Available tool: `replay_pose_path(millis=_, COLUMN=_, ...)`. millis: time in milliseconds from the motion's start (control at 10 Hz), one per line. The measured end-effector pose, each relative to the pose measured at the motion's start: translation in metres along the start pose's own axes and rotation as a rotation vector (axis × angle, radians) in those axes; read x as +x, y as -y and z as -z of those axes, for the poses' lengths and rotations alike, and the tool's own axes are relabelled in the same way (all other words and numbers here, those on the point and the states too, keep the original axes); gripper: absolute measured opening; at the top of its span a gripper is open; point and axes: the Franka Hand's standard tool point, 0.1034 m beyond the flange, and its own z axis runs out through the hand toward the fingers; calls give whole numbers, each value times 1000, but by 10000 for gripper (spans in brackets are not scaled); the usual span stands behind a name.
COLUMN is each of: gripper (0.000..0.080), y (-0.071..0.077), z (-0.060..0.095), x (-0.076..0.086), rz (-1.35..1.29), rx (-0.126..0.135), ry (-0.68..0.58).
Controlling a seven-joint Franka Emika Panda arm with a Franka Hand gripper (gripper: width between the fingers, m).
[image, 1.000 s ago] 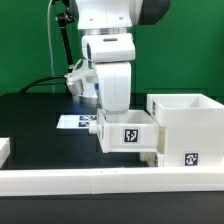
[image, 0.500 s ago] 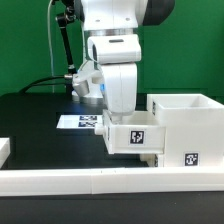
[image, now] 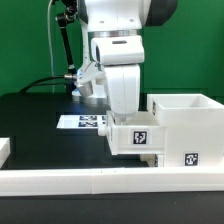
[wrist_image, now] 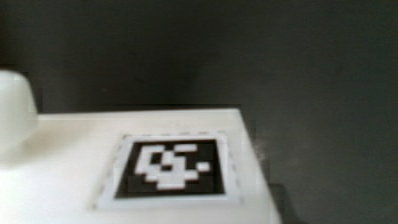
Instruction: Assemble drawer
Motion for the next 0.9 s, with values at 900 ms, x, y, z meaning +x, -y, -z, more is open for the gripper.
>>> replay_pose_path(millis=900, gripper=42, y=0, z=-1, x=5, rz=-14, rx=5, ry=-6)
